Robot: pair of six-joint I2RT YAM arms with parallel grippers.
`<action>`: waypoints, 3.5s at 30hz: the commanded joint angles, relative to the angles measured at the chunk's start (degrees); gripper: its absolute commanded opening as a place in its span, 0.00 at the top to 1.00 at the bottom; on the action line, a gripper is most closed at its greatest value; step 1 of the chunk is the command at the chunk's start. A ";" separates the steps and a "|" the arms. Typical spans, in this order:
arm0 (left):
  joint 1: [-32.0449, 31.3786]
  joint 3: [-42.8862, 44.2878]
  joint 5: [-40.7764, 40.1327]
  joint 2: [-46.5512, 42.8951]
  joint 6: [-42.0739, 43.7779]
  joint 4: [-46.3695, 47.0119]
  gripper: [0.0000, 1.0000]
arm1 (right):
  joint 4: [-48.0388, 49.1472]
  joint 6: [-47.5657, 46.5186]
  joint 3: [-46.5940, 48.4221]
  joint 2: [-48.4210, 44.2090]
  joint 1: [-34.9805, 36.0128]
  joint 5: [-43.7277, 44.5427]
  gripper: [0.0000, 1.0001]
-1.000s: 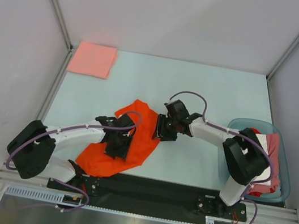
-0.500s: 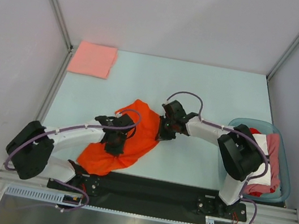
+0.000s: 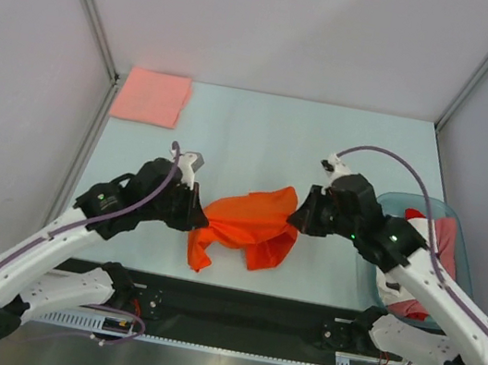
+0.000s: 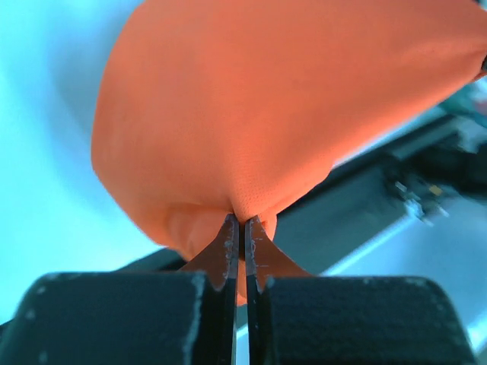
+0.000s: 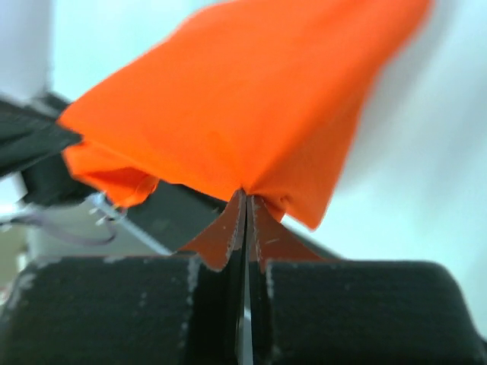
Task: Fold and stack the t-shirts
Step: Flatten the tshirt out
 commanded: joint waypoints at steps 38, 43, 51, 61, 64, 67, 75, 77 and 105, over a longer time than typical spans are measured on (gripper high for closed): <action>4.18 -13.70 11.90 6.01 -7.46 12.72 0.24 | -1.65 0.43 -9.27 9.90 -2.46 -7.84 0.37; -0.21 -17.22 18.36 15.57 -13.00 28.19 0.26 | -5.70 2.27 -10.85 8.78 -9.65 -5.37 0.37; -6.71 -13.02 24.26 31.06 -15.47 35.51 0.27 | -12.13 6.75 -18.65 0.16 -20.92 -4.31 0.38; -6.90 -10.55 21.80 40.82 -19.51 40.69 0.28 | -11.06 10.45 -24.12 -1.86 -21.27 -3.80 0.39; -6.37 -9.50 19.17 41.44 -19.08 39.90 0.34 | -11.86 9.75 -24.39 -2.04 -21.53 -0.64 0.41; -5.06 -8.88 18.37 42.49 -18.46 40.25 0.48 | -10.28 8.08 -24.65 -1.34 -22.76 0.08 0.45; -3.91 -3.44 11.18 33.46 -12.49 27.11 1.00 | -7.37 5.71 -22.55 1.22 -22.77 -0.19 1.00; -3.91 -0.80 7.66 26.90 -10.04 21.22 1.00 | -12.09 4.66 -17.55 -0.63 -21.45 3.24 1.00; -3.82 63.98 -22.86 5.23 17.49 -7.48 1.00 | -20.82 -1.15 27.64 -21.81 -17.93 8.79 1.00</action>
